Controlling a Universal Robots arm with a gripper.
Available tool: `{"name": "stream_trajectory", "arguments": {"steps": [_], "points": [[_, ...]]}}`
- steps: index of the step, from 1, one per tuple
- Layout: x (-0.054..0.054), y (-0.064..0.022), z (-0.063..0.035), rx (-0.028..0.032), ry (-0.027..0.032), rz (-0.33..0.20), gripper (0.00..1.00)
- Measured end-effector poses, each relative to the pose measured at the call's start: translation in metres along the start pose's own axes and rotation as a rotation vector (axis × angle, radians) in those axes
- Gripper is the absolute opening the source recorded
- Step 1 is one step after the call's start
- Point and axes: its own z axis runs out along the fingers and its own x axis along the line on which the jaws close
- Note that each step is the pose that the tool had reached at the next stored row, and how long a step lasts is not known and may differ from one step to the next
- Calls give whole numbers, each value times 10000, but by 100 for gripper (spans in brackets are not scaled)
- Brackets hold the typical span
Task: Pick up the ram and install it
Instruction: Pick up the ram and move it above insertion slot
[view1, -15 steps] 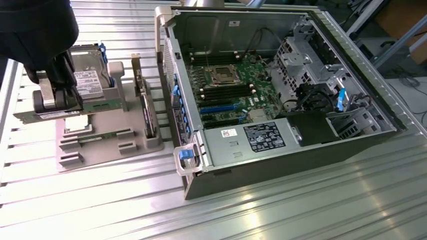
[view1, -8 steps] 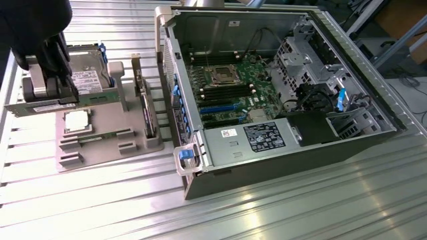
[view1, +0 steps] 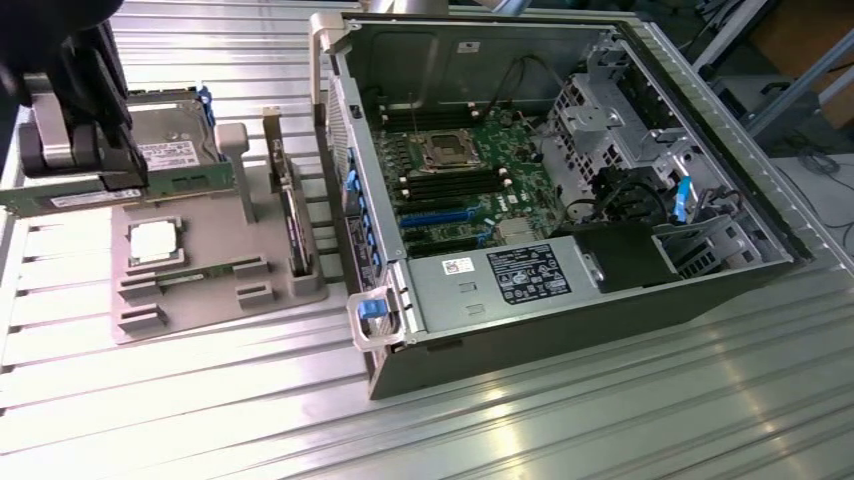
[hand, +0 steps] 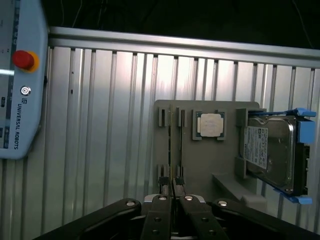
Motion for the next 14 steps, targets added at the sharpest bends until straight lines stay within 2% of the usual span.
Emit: {"name": "stream_trajectory", "arguments": {"steps": [8,14], "points": [[-6,9,-236,0,0,0,12],[-9,13,-341,0,0,0,12]]}}
